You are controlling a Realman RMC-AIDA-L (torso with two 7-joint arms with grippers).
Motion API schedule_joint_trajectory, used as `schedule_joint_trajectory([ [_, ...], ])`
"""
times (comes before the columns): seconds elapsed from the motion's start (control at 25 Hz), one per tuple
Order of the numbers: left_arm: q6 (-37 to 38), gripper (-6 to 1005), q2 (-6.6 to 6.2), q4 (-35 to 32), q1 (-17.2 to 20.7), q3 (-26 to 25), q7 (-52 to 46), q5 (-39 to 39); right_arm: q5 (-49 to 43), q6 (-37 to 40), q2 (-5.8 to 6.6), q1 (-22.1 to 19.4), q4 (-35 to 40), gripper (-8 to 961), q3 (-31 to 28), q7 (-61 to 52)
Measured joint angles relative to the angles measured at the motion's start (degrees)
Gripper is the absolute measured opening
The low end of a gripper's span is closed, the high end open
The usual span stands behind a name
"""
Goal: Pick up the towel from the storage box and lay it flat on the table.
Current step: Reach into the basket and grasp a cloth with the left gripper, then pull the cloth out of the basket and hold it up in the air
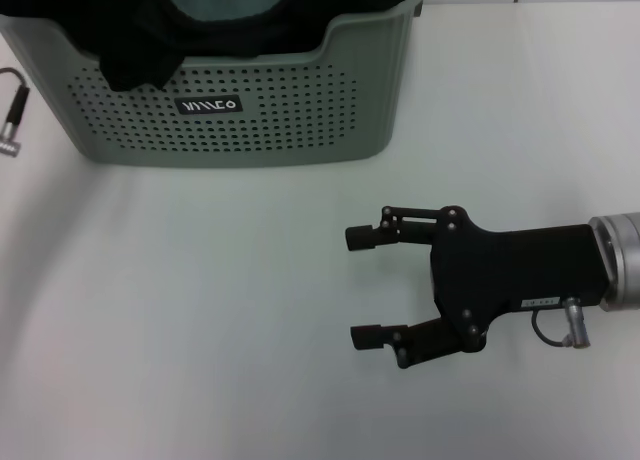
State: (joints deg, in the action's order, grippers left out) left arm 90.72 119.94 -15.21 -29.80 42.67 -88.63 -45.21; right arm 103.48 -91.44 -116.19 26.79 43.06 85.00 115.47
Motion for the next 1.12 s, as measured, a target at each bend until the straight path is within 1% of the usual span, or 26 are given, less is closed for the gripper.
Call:
schedule_joint_trajectory([
  [0.08,6.33,37,-0.12,-0.15,0.59,0.15,-0.14,0.05,1.41,-0.01,0.0,0.0,-1.19,870,0.16,1.68],
  [0.24,22.38,39,-0.24,-1.7,1.74,0.21,-0.19,0.12,4.45,0.13,0.0,0.02,-3.32,871,0.39,4.16],
  [0.32,25.61,41,0.0,-3.2,2.3,0.72,-1.03,0.57,6.54,0.25,-0.01,0.02,-5.21,871,0.38,6.34],
  [0.36,26.21,41,0.12,-3.73,2.53,1.07,-1.54,0.85,8.38,0.26,0.0,0.02,-6.6,871,0.4,8.1],
  [0.44,26.2,43,0.33,-4.57,2.96,4.24,-4.31,4.34,10.41,0.32,0.0,0.07,-7.75,871,0.43,9.66],
  [0.56,26.19,44,0.29,-6.2,3.35,11.64,-7.39,12.06,13.33,0.77,0.0,0.1,-8.03,871,1.27,10.98],
  [0.6,26.18,45,0.23,-7.68,3.64,15.6,-8.47,16.19,14.65,0.87,0.0,0.11,-8.03,871,2.08,11.62],
  [0.68,26.16,46,0.23,-9.36,4.15,20.21,-9.71,20.49,16.55,0.77,0.0,0.19,-7.6,871,3.8,12.43],
  [0.72,26.13,47,0.24,-10.43,4.72,23.34,-10.42,23.0,17.22,0.47,-0.01,0.25,-7.27,870,4.52,12.65],
  [0.8,26.09,48,0.22,-12.76,6.34,28.57,-11.43,27.93,17.96,-0.36,0.0,0.41,-6.11,870,5.08,12.7],
  [0.88,26.08,49,0.2,-15.26,8.31,31.5,-11.41,31.25,18.56,-0.76,0.0,0.42,-5.11,870,5.18,12.68],
  [1.0,26.06,51,0.4,-20.7,12.31,34.42,-9.73,35.4,19.27,-0.92,0.0,0.56,-3.8,870,5.34,12.74],
  [1.04,26.04,52,0.42,-22.52,13.88,36.13,-7.41,36.63,19.39,-0.93,0.0,0.68,-3.26,870,5.36,12.75],
  [1.12,25.95,53,0.35,-23.57,15.38,38.59,-2.37,37.93,19.94,-0.93,0.0,0.71,-2.4,871,5.5,12.81],
])
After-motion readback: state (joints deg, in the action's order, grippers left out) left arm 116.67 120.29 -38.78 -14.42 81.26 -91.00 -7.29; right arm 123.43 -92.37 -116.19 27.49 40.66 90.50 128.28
